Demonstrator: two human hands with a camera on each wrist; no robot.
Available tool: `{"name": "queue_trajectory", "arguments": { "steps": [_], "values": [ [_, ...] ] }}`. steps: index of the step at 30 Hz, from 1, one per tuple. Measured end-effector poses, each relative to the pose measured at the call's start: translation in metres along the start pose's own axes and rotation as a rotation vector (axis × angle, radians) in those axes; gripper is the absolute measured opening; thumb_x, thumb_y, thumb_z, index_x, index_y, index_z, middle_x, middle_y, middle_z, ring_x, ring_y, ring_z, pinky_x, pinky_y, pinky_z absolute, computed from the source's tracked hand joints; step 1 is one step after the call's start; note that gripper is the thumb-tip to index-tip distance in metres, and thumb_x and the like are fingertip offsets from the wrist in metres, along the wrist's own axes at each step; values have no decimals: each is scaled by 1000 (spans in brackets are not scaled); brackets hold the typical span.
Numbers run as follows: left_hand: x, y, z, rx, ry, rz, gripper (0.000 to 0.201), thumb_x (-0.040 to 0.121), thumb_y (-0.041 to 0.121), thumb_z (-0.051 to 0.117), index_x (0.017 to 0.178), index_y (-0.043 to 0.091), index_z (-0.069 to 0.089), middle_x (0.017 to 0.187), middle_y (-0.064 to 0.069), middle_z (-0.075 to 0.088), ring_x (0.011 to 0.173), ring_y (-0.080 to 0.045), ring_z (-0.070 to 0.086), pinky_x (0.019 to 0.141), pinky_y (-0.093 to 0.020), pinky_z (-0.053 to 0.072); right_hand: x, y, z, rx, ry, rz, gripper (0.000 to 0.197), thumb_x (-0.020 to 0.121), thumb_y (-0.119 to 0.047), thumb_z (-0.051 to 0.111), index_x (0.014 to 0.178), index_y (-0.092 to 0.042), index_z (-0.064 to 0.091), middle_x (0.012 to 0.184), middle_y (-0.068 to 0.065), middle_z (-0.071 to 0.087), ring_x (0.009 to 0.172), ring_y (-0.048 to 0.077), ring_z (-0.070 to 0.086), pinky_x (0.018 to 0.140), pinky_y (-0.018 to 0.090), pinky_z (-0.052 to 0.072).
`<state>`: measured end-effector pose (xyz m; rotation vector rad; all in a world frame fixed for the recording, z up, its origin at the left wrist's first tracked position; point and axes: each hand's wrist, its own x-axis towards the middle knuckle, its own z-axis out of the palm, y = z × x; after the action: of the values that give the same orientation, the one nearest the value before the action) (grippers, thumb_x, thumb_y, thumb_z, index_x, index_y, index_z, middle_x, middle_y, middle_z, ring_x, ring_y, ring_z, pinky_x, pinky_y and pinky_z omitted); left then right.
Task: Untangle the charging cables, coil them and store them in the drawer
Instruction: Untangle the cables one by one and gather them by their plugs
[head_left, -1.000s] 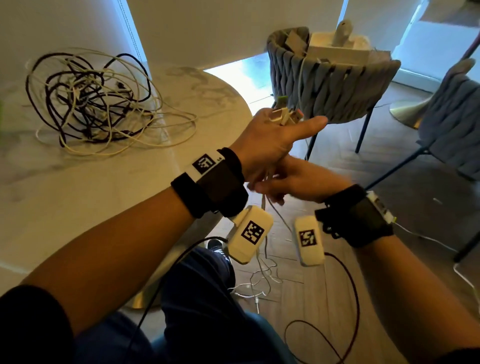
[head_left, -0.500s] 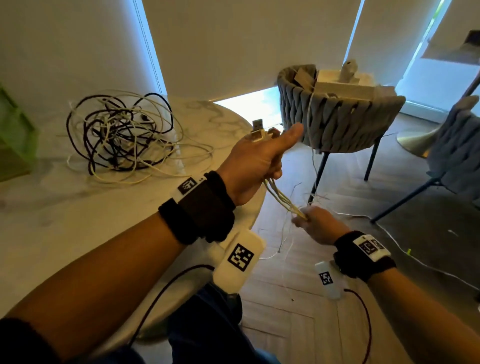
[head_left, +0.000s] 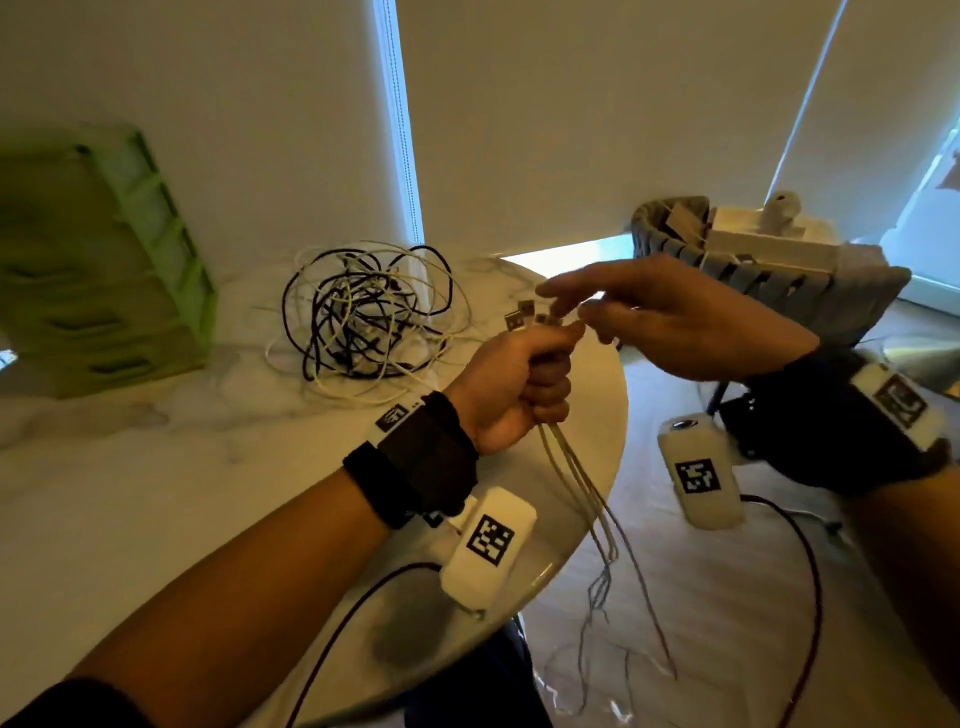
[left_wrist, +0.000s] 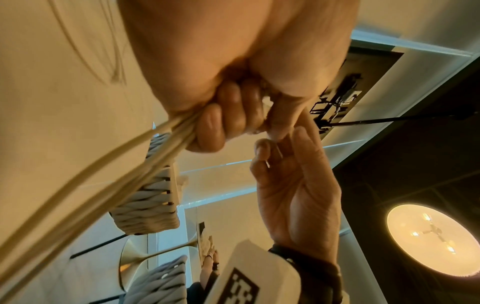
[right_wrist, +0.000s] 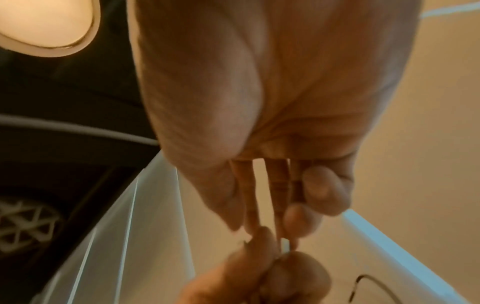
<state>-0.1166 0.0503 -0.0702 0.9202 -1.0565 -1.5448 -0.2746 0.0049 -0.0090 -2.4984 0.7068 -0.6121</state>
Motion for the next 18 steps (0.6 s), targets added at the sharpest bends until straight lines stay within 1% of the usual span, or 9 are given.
{"name": "queue_trajectory", "arguments": {
  "steps": [1, 3, 4, 5, 7, 10, 13, 16, 18],
  "values": [
    [-5, 2, -9, 7, -1, 12, 45, 100, 14, 38, 56, 23, 45, 46, 9, 21, 39, -7, 17, 45, -25, 14, 8, -7, 1, -5, -59, 1, 31, 94, -26, 53, 124, -34, 57, 109, -12, 65, 89, 2, 61, 80, 20, 51],
    [-16, 6, -24, 23, 9, 42, 50, 97, 2, 35, 54, 25, 50, 49, 8, 23, 39, -5, 19, 42, -21, 18, 22, -25, 8, -62, -150, -9, 43, 81, -46, 59, 122, -35, 60, 102, -15, 66, 87, 5, 63, 82, 28, 54],
    [-22, 8, -31, 32, 25, 59, 50, 95, -2, 34, 55, 24, 48, 50, 8, 23, 39, -5, 20, 41, -20, 20, 30, -33, 13, -68, -163, -24, 48, 75, -49, 59, 121, -34, 62, 98, -15, 66, 85, 6, 63, 81, 31, 55],
    [-27, 9, -38, 40, 47, 75, 48, 94, -5, 34, 57, 23, 46, 51, 7, 24, 39, -4, 20, 41, -20, 21, 37, -39, 18, -43, -161, -38, 52, 73, -48, 60, 122, -33, 62, 95, -14, 66, 83, 7, 64, 80, 32, 56],
    [-37, 13, -50, 52, 85, 87, 42, 93, -9, 33, 63, 20, 41, 52, 7, 25, 39, -4, 20, 41, -19, 21, 53, -51, 30, 37, -161, -55, 56, 75, -40, 67, 129, -33, 56, 95, -11, 65, 81, 11, 66, 77, 32, 58],
    [-51, 19, -67, 29, 119, 98, 43, 91, -12, 33, 64, 19, 46, 50, 8, 29, 39, -3, 19, 43, -20, 17, 78, -68, 46, -68, -178, -118, 51, 84, -33, 68, 133, -38, 53, 104, -17, 59, 85, 8, 64, 80, 30, 56],
    [-65, 28, -82, 42, 170, 125, 44, 91, -13, 36, 63, 19, 47, 47, 9, 30, 39, -4, 18, 46, -24, 14, 101, -83, 58, -123, -199, -157, 41, 87, -33, 66, 127, -37, 59, 111, -25, 53, 90, 2, 63, 80, 22, 54],
    [-73, 37, -98, 86, 248, 145, 52, 91, -12, 39, 55, 24, 48, 47, 10, 32, 41, -5, 19, 44, -22, 16, 121, -92, 71, -124, -216, -168, 24, 88, -26, 67, 112, -30, 71, 92, -24, 65, 84, -4, 62, 73, 12, 51],
    [-73, 39, -108, 101, 296, 166, 61, 91, -12, 38, 46, 26, 51, 47, 10, 32, 42, -5, 20, 42, -20, 20, 132, -97, 79, -145, -195, -188, 20, 87, -25, 68, 106, -28, 73, 91, -22, 67, 85, -2, 63, 74, 13, 50]
  ]
}}
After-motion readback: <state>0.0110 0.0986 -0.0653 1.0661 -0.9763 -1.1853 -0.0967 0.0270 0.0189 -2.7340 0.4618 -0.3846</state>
